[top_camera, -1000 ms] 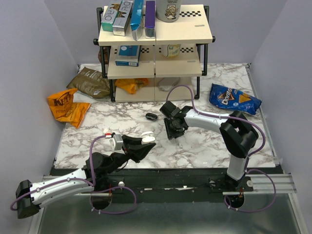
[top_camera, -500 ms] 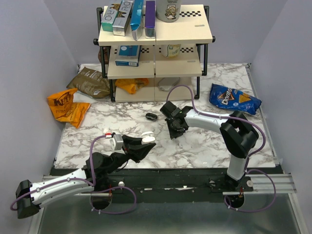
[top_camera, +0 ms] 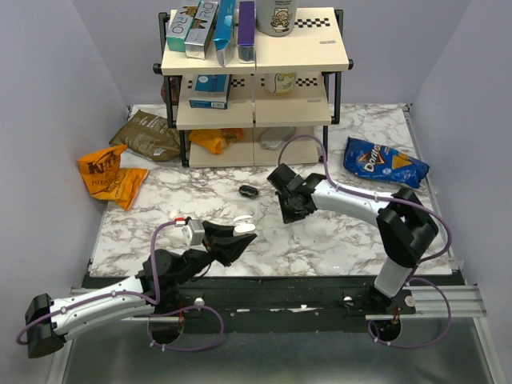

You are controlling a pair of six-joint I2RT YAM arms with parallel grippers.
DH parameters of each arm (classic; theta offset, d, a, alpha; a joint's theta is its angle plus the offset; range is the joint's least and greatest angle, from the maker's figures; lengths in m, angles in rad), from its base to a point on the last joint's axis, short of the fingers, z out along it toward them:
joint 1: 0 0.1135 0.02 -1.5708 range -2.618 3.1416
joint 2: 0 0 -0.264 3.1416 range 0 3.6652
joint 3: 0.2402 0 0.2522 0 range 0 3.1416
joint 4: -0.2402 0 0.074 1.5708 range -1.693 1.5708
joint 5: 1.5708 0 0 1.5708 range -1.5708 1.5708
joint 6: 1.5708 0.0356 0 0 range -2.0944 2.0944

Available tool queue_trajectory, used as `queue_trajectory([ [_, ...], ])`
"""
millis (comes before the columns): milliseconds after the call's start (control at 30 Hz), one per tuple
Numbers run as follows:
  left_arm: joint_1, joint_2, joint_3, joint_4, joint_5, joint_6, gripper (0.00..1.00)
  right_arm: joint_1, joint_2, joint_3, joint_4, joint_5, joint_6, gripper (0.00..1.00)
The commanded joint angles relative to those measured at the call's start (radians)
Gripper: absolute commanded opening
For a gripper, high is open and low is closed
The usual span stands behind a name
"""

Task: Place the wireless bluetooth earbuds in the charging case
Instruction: Pick up the earbud from the center of the board, then place the earbud in the charging case.

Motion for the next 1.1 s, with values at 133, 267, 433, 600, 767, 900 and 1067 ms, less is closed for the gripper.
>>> queue_trajectory([
  [133,-0.01,0.052,0.021,0.114,-0.054,0.053,0.0,-0.002,-0.231,0.095,-0.054,0.176,-0.07,0.01],
  [267,-0.01,0.135,0.05,0.172,-0.081,0.113,0.0,0.0,-0.358,0.13,-0.021,0.216,-0.162,0.01],
  [433,-0.007,0.291,0.088,0.326,-0.105,0.185,0.0,0.006,-0.515,0.127,0.087,0.227,-0.262,0.01],
  [600,0.057,0.456,0.163,0.435,-0.041,0.222,0.0,0.053,-0.648,0.105,0.222,0.228,-0.365,0.01],
  [767,0.209,0.639,0.21,0.629,0.145,0.112,0.0,0.15,-0.716,0.059,0.339,0.253,-0.481,0.01],
  [900,0.274,0.742,0.249,0.778,0.309,0.092,0.0,0.208,-0.764,0.012,0.443,0.245,-0.526,0.01],
  [1067,0.323,0.845,0.305,0.915,0.435,0.029,0.0,0.257,-0.825,-0.062,0.564,0.202,-0.575,0.01],
])
